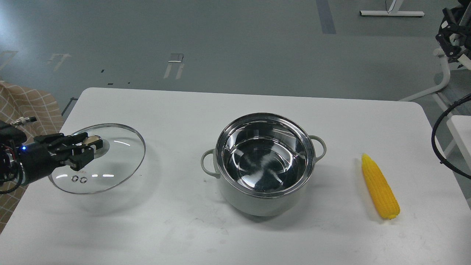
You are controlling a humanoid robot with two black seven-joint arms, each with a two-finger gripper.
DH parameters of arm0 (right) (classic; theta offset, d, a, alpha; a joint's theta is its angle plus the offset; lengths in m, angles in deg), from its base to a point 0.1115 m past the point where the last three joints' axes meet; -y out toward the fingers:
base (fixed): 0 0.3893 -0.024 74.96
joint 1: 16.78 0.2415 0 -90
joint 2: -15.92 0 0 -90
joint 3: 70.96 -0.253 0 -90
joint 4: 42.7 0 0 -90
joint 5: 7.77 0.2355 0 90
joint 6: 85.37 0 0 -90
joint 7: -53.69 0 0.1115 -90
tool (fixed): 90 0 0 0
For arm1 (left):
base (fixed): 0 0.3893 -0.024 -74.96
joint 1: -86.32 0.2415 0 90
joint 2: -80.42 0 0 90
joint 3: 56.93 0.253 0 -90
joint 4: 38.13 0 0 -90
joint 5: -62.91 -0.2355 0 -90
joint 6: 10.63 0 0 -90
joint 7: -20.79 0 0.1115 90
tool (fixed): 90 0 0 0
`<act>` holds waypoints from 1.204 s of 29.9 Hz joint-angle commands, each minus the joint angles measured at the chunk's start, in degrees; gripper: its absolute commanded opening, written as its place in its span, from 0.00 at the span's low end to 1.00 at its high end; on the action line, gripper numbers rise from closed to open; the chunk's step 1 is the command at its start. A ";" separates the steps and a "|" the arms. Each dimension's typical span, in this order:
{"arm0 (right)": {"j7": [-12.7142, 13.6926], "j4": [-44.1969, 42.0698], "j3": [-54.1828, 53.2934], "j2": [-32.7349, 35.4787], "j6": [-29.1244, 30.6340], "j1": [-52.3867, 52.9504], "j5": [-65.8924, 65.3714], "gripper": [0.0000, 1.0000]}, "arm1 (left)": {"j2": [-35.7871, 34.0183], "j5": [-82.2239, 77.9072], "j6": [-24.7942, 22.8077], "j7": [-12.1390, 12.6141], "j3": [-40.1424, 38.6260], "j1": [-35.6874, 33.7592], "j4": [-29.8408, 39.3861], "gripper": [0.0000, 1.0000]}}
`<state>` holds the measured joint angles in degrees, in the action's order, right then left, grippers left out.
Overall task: Open pot and put corn in
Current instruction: 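Lift the glass lid off the pot and set it on the table, then retract the left arm and reach the right gripper to the corn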
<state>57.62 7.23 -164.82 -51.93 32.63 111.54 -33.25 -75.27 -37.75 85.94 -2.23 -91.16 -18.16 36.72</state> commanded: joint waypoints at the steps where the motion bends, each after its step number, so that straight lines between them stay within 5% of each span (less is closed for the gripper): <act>1: 0.02 0.07 0.08 0.08 0.00 0.00 0.00 1.00 | 4.16 -0.16 0.29 0.16 0.13 0.59 -2.78 0.32; 6: 0.02 0.07 0.16 0.17 0.00 -0.18 0.00 1.00 | 6.97 -0.07 0.47 0.07 1.36 0.68 -7.17 0.37; 11: 0.02 0.16 0.43 0.17 0.00 -0.88 0.00 1.00 | 7.77 0.28 0.47 -0.01 1.36 0.59 -8.15 0.68; 18: 0.02 0.16 0.60 0.08 0.00 -1.58 0.00 1.00 | 7.51 0.46 0.47 -0.10 1.01 0.24 -7.53 0.88; 26: 0.02 2.45 2.71 2.28 0.00 -4.48 -2.29 1.00 | 6.98 10.57 1.08 -0.54 -5.23 -3.89 -7.35 0.91; 30: -0.06 8.23 2.89 7.81 0.00 -7.11 -12.27 1.00 | 7.42 30.45 -8.11 -4.99 -6.55 -13.96 -7.88 0.91; 36: -0.06 16.75 3.50 14.13 0.00 -11.32 -25.64 1.00 | 9.25 61.92 -11.92 -4.94 -6.90 -25.74 -10.86 0.91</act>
<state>57.64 19.73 -161.87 -41.06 32.64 102.67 -52.64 -67.61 9.61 75.12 -7.10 -97.93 -37.95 27.86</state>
